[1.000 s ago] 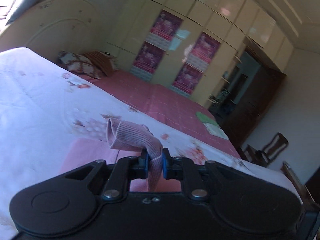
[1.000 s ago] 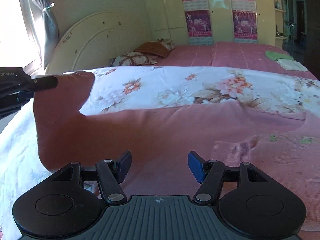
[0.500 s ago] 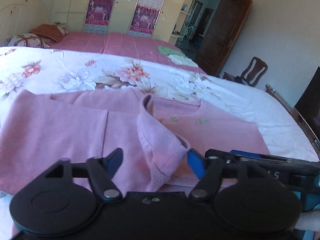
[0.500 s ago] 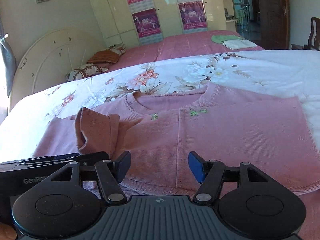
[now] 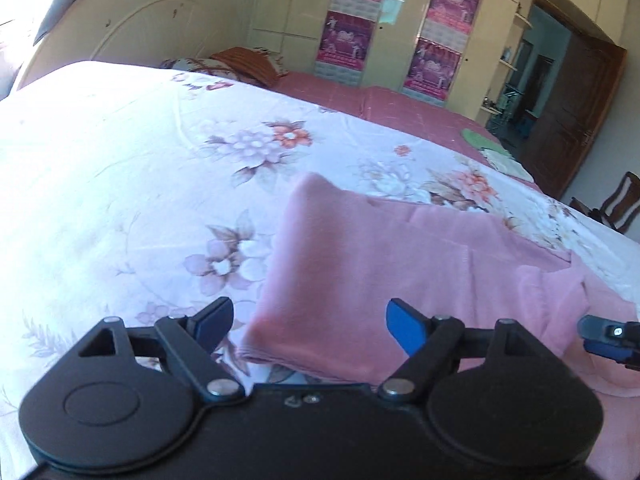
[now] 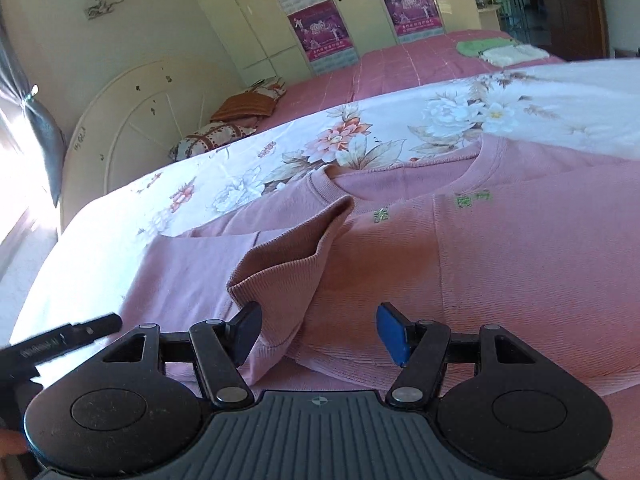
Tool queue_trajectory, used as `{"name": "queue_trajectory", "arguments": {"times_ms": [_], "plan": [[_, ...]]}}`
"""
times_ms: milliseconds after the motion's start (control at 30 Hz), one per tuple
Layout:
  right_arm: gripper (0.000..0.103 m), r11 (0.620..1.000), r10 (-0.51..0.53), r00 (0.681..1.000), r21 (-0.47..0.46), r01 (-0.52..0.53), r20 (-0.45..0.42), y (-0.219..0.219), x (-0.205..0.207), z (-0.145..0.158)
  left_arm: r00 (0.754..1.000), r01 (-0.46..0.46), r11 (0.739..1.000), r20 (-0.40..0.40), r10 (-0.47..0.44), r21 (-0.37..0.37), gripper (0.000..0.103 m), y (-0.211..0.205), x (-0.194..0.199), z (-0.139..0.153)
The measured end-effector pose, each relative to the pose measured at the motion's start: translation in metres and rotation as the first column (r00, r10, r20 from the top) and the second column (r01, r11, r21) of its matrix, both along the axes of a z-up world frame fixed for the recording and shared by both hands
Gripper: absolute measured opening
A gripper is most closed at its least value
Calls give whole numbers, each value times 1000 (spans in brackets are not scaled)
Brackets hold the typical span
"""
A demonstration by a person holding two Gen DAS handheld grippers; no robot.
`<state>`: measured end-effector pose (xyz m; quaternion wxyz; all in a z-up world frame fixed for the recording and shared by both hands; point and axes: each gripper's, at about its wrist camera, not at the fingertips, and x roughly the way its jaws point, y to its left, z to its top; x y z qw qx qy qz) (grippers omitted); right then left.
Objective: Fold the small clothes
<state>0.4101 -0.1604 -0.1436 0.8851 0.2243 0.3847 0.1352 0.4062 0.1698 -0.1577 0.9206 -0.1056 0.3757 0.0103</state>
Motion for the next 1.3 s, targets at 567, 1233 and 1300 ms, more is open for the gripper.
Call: {"name": "queue_trajectory", "arguments": {"times_ms": [567, 1233, 1300], "plan": [[7, 987, 15, 1000, -158, -12, 21, 34, 28, -4, 999, -19, 999, -35, 17, -40, 83, 4, 13, -20], [6, 924, -134, 990, -355, 142, 47, -78, -3, -10, 999, 47, 998, -16, -47, 32, 25, -34, 23, -34], [6, 919, -142, 989, -368, 143, 31, -77, -4, -17, 998, 62, 997, -12, -61, 43, 25, -33, 22, -34]]}}
